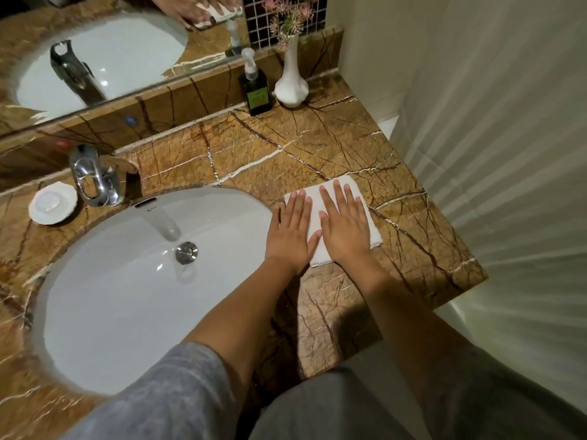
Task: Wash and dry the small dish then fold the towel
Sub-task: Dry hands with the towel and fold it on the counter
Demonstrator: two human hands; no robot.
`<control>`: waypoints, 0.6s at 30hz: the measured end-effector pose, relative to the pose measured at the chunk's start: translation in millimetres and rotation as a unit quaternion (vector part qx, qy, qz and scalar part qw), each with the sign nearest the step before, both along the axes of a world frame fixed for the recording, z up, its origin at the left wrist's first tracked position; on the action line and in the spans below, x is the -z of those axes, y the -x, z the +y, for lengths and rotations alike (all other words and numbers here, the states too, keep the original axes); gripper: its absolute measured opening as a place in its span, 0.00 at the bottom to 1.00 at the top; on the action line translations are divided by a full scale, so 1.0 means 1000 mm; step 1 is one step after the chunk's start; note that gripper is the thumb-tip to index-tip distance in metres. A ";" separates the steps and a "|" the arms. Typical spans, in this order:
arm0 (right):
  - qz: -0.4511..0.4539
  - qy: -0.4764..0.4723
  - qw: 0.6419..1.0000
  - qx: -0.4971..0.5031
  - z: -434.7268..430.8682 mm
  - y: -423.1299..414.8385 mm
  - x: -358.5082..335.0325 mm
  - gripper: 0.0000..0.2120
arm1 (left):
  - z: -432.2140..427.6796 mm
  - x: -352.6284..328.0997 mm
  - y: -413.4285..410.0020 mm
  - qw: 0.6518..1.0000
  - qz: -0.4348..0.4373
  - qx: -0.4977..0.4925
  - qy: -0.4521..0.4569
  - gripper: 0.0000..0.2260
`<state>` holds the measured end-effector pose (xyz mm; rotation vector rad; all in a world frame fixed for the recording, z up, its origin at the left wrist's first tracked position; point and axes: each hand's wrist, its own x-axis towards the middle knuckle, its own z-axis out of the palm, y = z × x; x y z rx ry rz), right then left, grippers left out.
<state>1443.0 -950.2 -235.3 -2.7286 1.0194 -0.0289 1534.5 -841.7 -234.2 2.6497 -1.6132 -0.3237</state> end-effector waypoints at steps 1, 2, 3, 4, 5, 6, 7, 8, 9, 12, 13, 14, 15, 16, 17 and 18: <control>-0.001 0.003 1.000 -0.003 -0.001 0.000 0.001 0.25 | 0.000 0.001 0.001 1.000 0.000 -0.003 0.001 0.30; -0.005 0.003 1.000 -0.006 -0.001 0.000 0.001 0.25 | 0.000 0.000 0.001 1.000 -0.002 -0.005 0.001 0.30; -0.010 0.001 1.000 -0.009 -0.002 0.001 0.001 0.25 | -0.001 0.000 0.002 1.000 -0.006 -0.008 -0.003 0.30; -0.016 -0.001 1.000 -0.012 -0.003 0.001 0.001 0.25 | -0.001 -0.001 0.003 1.000 -0.006 -0.011 -0.005 0.30; -0.018 -0.002 1.000 -0.015 -0.003 0.001 0.001 0.25 | -0.001 0.000 0.004 1.000 -0.004 -0.014 -0.006 0.30; -0.017 -0.001 1.000 -0.015 -0.003 0.001 0.001 0.25 | -0.001 -0.001 0.004 1.000 -0.004 -0.018 -0.007 0.30; -0.014 0.001 1.000 -0.017 -0.003 0.001 0.001 0.25 | -0.001 -0.002 0.004 1.000 -0.005 -0.018 -0.012 0.30; -0.009 0.001 1.000 -0.018 -0.003 0.000 0.000 0.25 | -0.002 -0.004 0.003 1.000 -0.004 -0.018 -0.017 0.31; -0.003 0.000 1.000 -0.019 -0.004 0.000 -0.001 0.25 | -0.002 -0.006 0.002 1.000 -0.003 -0.015 -0.022 0.31; 0.001 -0.008 1.000 -0.023 -0.004 0.000 -0.003 0.25 | 0.003 -0.014 -0.003 0.999 0.020 -0.016 -0.019 0.31; -0.009 -0.018 1.000 -0.014 -0.004 -0.001 -0.004 0.25 | 0.006 -0.018 -0.007 0.999 0.027 -0.027 -0.001 0.30; -0.027 -0.035 0.999 0.004 -0.004 -0.003 -0.008 0.25 | 0.012 -0.024 -0.011 0.999 0.031 -0.032 0.026 0.29; -0.047 -0.042 0.998 0.023 -0.003 -0.006 -0.011 0.24 | 0.020 -0.028 -0.015 0.997 0.026 -0.040 0.054 0.28; -0.066 -0.040 0.996 0.036 0.002 -0.011 -0.016 0.23 | 0.030 -0.034 -0.021 0.995 0.017 -0.056 0.076 0.26; -0.084 -0.040 0.995 0.038 0.005 -0.015 -0.020 0.23 | 0.040 -0.036 -0.030 0.993 0.019 -0.067 0.094 0.24; -0.103 -0.043 0.993 0.035 0.009 -0.021 -0.025 0.22 | 0.048 -0.041 -0.035 0.992 0.017 -0.083 0.091 0.23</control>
